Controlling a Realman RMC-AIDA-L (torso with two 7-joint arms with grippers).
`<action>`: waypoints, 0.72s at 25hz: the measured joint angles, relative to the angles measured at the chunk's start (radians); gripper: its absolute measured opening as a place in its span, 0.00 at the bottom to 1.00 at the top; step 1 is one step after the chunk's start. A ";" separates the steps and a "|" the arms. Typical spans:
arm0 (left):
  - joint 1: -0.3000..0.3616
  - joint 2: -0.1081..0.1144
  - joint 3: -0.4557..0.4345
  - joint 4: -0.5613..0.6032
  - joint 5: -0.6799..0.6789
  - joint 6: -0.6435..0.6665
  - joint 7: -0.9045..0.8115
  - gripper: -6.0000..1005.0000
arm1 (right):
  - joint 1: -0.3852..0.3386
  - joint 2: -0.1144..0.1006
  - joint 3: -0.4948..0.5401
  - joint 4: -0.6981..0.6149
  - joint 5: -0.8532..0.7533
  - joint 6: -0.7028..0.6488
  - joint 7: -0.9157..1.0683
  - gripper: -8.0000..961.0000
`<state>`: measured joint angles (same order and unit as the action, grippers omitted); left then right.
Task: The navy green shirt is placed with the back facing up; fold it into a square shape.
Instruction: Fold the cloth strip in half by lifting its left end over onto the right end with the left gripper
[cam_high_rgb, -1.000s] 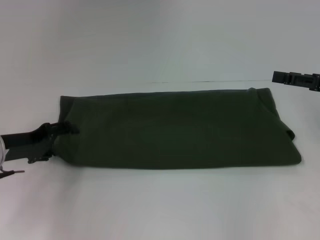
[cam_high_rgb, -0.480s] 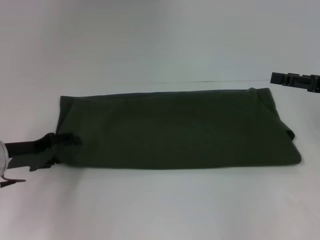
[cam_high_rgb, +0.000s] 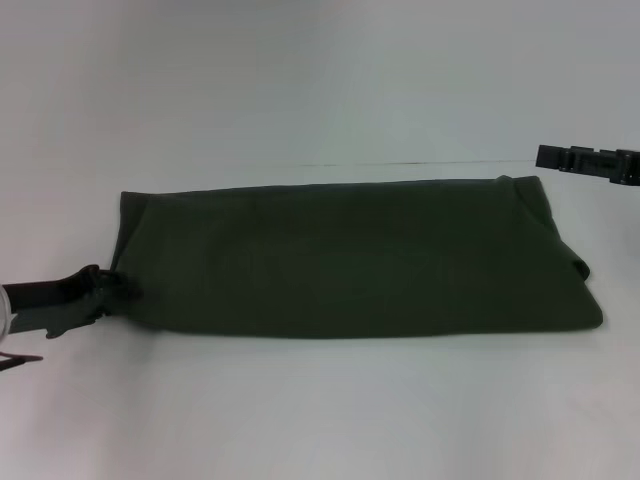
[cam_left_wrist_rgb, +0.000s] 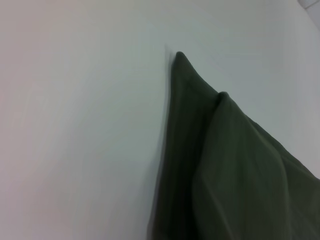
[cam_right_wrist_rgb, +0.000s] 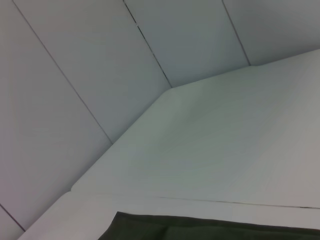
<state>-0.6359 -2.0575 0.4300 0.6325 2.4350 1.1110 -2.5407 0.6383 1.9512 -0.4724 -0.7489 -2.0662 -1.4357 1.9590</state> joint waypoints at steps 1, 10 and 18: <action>-0.001 0.000 0.003 0.000 0.001 -0.005 0.000 0.53 | 0.000 0.000 0.000 0.000 0.000 0.000 0.000 0.94; 0.005 0.000 0.002 0.003 0.001 -0.014 0.001 0.22 | -0.002 0.000 0.000 0.003 0.000 0.002 -0.001 0.94; 0.049 -0.009 -0.015 0.032 -0.075 0.054 0.073 0.05 | -0.005 0.020 0.007 0.008 0.006 0.019 -0.004 0.94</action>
<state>-0.5870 -2.0664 0.4147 0.6640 2.3599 1.1647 -2.4675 0.6338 1.9716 -0.4652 -0.7410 -2.0602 -1.4168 1.9545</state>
